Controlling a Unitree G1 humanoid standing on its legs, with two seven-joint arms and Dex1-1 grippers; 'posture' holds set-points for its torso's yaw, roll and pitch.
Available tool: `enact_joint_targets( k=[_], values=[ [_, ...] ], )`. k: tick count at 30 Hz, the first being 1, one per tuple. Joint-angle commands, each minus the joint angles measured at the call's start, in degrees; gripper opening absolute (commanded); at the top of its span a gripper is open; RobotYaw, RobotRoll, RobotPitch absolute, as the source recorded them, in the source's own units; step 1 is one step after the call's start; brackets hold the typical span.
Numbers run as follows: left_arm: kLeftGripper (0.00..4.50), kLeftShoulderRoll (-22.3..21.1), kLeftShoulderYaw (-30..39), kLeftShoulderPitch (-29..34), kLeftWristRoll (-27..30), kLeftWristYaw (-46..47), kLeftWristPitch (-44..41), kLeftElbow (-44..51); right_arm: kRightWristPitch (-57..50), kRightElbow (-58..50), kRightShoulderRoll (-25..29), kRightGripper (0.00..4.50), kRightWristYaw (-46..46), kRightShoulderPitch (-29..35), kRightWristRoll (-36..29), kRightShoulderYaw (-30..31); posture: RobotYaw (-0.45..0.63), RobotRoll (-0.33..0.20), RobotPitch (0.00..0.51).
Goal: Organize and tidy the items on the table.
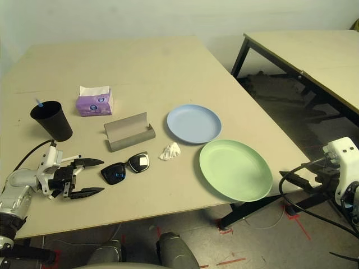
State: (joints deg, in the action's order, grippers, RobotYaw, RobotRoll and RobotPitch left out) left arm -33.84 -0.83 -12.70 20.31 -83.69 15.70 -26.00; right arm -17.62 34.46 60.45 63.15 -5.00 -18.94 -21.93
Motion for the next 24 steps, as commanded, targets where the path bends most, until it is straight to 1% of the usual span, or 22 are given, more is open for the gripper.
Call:
enact_joint_targets(
  k=[1, 5, 10, 12, 13, 15, 17, 19, 24],
  values=[
    [4.50, 0.0, -0.6, -0.5, -0.9, -0.5, 0.8, -1.1, -7.3, -8.9, -0.3, 4.46, 1.1, 2.4, -2.7, 0.3, -0.16, 0.000, 0.062],
    [4.50, -0.2, -0.6, -0.6, -0.8, -0.6, 0.9, -1.3, -9.7, -12.9, -1.8, 4.46, 0.1, 3.7, -2.1, 1.9, -0.16, 0.000, 0.065],
    [4.50, -0.6, -0.5, -0.3, -0.9, -0.5, 1.0, -1.1, -11.9, -13.1, -3.5, 4.46, -1.0, 2.7, -1.1, 4.2, -0.14, 0.000, 0.067],
    [4.50, -0.8, -0.3, 0.2, -0.9, -0.2, 1.1, -0.7, -13.7, -13.8, -4.0, 4.46, -1.6, 2.5, -0.5, 6.0, -0.14, 0.000, 0.067],
    [4.50, -0.9, -0.2, 0.4, -0.9, -0.1, 1.1, -0.5, -14.8, -14.1, -4.3, 4.29, -2.0, 2.3, -0.5, 6.5, -0.14, 0.000, 0.067],
    [4.50, -1.1, -0.2, 0.7, -0.8, 0.0, 1.1, -0.1, -16.8, -14.2, -4.7, 3.83, -2.7, 1.5, -0.9, 6.8, -0.13, 0.000, 0.067],
    [4.50, -1.2, -0.2, 1.0, -0.6, 0.2, 1.0, 0.3, -17.8, -14.2, -4.8, 3.16, -2.8, 1.1, -1.0, 6.9, -0.13, 0.000, 0.066],
    [4.50, -1.3, -0.2, 1.1, -0.6, 0.3, 1.0, 0.4, -18.3, -14.2, -4.7, 2.31, -2.8, 0.6, -1.0, 7.0, -0.13, 0.000, 0.063],
    [4.50, -1.5, -0.1, 1.0, -0.6, 0.4, 1.1, 0.3, -20.4, -15.3, -5.1, 0.56, -3.2, -1.1, -3.0, 5.3, -0.13, 0.000, 0.058]
  ],
)
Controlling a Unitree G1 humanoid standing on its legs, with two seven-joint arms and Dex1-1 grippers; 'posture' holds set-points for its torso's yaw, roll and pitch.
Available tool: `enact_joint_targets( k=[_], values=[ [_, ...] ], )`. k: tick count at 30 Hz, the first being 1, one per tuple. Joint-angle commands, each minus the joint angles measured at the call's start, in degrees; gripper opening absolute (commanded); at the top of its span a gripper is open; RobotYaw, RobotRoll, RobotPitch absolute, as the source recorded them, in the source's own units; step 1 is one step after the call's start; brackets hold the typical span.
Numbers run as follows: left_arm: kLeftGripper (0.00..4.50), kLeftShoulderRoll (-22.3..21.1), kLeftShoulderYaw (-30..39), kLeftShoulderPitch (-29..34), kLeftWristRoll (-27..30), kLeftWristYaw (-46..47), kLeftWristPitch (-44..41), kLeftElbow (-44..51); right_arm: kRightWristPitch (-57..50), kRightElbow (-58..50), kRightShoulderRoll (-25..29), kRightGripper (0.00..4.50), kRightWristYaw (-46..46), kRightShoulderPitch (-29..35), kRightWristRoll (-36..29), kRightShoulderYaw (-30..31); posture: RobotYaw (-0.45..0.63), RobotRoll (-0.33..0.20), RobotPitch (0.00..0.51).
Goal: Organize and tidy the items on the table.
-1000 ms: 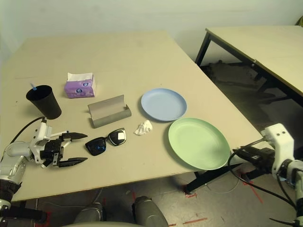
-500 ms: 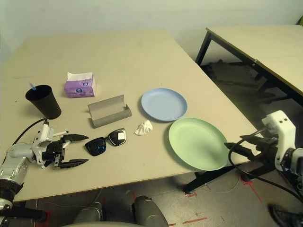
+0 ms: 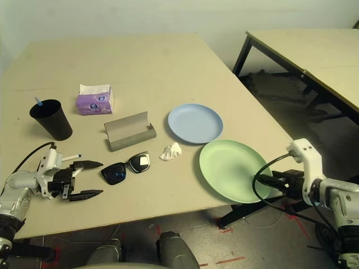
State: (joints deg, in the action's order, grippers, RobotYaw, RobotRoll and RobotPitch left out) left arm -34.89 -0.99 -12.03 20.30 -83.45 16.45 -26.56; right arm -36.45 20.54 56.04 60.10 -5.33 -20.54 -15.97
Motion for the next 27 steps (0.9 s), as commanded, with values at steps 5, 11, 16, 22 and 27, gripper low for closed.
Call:
enact_joint_targets(
  k=[5, 11, 16, 22, 27],
  values=[
    [4.50, -0.4, -0.1, -0.1, -0.7, 0.0, 0.3, 0.7, -10.9, -6.0, -1.7, 0.02, -2.9, -3.8, -7.3, -4.8, -0.14, 0.000, 0.056],
    [4.50, -0.4, -0.4, -1.1, -0.9, -0.5, 0.5, -0.2, -17.6, -11.8, -3.0, 0.02, -5.5, -2.8, -11.1, -6.7, -0.15, 0.000, 0.055],
    [4.50, -0.4, -0.6, -1.3, -1.1, -0.9, 0.7, -0.6, -20.3, -15.7, -5.0, 0.02, -8.4, -2.2, -13.1, -8.0, -0.16, 0.000, 0.051],
    [4.50, -0.7, -0.6, -1.4, -1.2, -1.3, 0.7, -0.7, -16.2, -6.1, -2.1, 0.02, -7.1, -3.8, -11.9, -10.5, -0.15, 0.000, 0.046],
    [4.50, -1.0, -0.5, -1.2, -1.3, -1.5, 0.9, -0.6, -9.5, 10.3, 3.1, 0.02, -5.0, -12.2, -8.1, -8.1, -0.15, 0.000, 0.045]
  ],
)
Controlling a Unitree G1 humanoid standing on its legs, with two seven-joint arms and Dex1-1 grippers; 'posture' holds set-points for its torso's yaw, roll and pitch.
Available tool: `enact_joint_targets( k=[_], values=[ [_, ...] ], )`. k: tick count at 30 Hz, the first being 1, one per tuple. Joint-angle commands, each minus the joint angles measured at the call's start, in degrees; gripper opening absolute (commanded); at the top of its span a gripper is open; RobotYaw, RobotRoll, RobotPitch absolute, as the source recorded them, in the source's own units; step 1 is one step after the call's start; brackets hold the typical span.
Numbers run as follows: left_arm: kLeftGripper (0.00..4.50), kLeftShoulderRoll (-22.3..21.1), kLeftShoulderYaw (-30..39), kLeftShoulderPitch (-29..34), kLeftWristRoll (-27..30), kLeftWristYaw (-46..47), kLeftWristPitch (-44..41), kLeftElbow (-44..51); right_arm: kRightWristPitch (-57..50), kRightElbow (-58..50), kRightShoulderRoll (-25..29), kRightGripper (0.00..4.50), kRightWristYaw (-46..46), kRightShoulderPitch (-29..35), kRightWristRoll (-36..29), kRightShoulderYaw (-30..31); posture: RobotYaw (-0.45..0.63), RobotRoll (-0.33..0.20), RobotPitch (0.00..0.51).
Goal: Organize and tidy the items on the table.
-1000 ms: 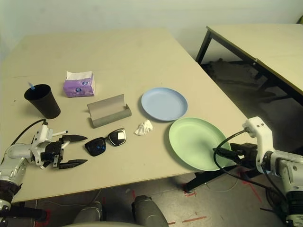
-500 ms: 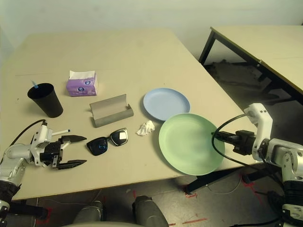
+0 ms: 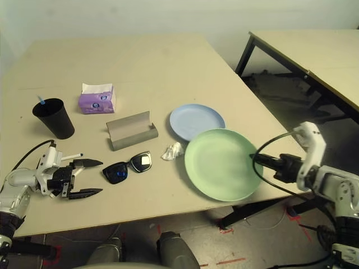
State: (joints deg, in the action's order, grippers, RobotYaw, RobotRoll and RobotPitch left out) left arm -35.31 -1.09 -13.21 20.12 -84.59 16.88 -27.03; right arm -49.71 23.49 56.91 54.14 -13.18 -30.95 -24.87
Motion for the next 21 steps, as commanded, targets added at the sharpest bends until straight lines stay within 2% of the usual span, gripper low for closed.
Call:
enact_joint_targets(
  k=[1, 5, 9, 14, 21],
  values=[
    [4.50, -0.6, -0.5, 0.1, -1.1, -0.3, 0.5, 0.0, 4.8, 10.9, 3.0, 0.02, 1.0, -7.5, 3.2, 1.7, -0.14, 0.000, 0.044],
    [4.50, -0.7, -0.5, 0.7, -1.2, -0.1, 0.5, 0.7, 7.3, 23.5, 4.2, 0.02, 2.3, -19.7, 7.4, 5.7, -0.13, 0.000, 0.047],
    [4.50, -0.8, -0.3, 1.8, -1.1, 0.2, 0.4, 1.7, 9.3, 32.9, 4.4, 0.02, 6.0, -27.9, 12.0, 10.4, -0.12, 0.000, 0.051],
    [4.50, -1.0, -0.2, 2.8, -1.0, 0.8, 0.0, 2.8, 12.0, 38.7, 3.7, 0.02, 10.2, -32.1, 16.2, 14.6, -0.10, 0.000, 0.055],
    [4.50, -1.1, 1.7, 3.0, 1.0, 2.6, -1.9, 3.4, 14.8, 43.1, 3.5, 0.02, 11.1, -34.7, 18.6, 14.9, -0.10, 0.000, 0.063]
  ],
)
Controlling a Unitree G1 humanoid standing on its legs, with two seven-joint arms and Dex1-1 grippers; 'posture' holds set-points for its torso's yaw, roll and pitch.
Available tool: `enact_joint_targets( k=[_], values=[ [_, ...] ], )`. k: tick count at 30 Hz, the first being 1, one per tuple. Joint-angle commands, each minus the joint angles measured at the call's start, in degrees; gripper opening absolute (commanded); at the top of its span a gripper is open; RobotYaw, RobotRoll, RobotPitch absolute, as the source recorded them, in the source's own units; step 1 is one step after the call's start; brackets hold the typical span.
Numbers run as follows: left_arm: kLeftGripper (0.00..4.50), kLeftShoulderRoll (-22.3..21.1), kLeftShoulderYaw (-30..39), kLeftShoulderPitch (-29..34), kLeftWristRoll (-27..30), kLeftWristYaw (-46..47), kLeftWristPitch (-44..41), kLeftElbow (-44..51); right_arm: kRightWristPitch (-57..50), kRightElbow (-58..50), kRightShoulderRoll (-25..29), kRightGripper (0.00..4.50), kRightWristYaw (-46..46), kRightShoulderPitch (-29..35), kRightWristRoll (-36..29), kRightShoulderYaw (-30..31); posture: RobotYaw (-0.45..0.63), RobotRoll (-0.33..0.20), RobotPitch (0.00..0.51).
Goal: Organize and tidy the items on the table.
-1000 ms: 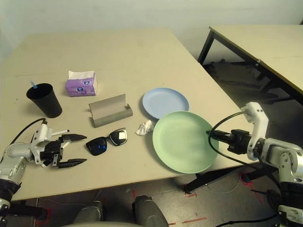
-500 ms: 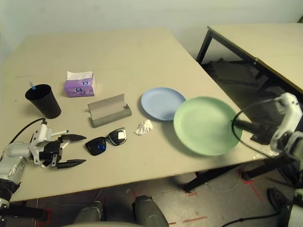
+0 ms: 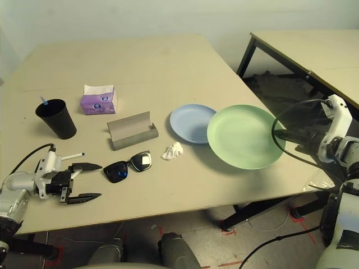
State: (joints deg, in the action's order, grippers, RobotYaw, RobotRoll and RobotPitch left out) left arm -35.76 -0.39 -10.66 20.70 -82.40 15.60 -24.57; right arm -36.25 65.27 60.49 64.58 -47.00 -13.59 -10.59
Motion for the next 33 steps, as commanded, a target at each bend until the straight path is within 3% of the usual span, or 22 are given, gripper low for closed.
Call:
enact_joint_targets(
  k=[1, 8, 17, 25, 33],
  values=[
    [4.50, -0.8, 1.2, 0.5, 0.5, 0.5, -0.8, 0.8, 1.5, 1.6, -0.1, 0.02, 0.8, -1.1, 1.6, 0.5, -0.10, 0.000, 0.064],
    [4.50, -1.6, 3.1, 2.0, 1.9, 1.2, -2.6, 3.1, 2.3, 2.2, 0.8, 0.02, 1.7, -0.8, 1.6, -0.5, -0.09, 0.000, 0.099],
    [4.50, -2.8, 4.2, 9.1, 3.1, 2.0, -5.3, 9.6, 2.8, 0.8, 2.5, 0.02, 5.4, 1.6, -0.7, -3.4, -0.09, 0.000, 0.168],
    [4.50, -3.1, 4.2, 11.5, 3.2, 2.5, -7.4, 12.8, 3.4, -0.3, 3.2, 0.02, 8.4, 3.1, -0.7, -4.2, -0.09, 0.000, 0.195],
    [4.50, -3.2, 4.1, 13.0, 3.7, 3.5, -8.4, 14.5, -10.0, 5.1, 3.0, 0.02, 1.5, -3.1, -4.1, -9.2, -0.09, 0.000, 0.193]
  ],
)
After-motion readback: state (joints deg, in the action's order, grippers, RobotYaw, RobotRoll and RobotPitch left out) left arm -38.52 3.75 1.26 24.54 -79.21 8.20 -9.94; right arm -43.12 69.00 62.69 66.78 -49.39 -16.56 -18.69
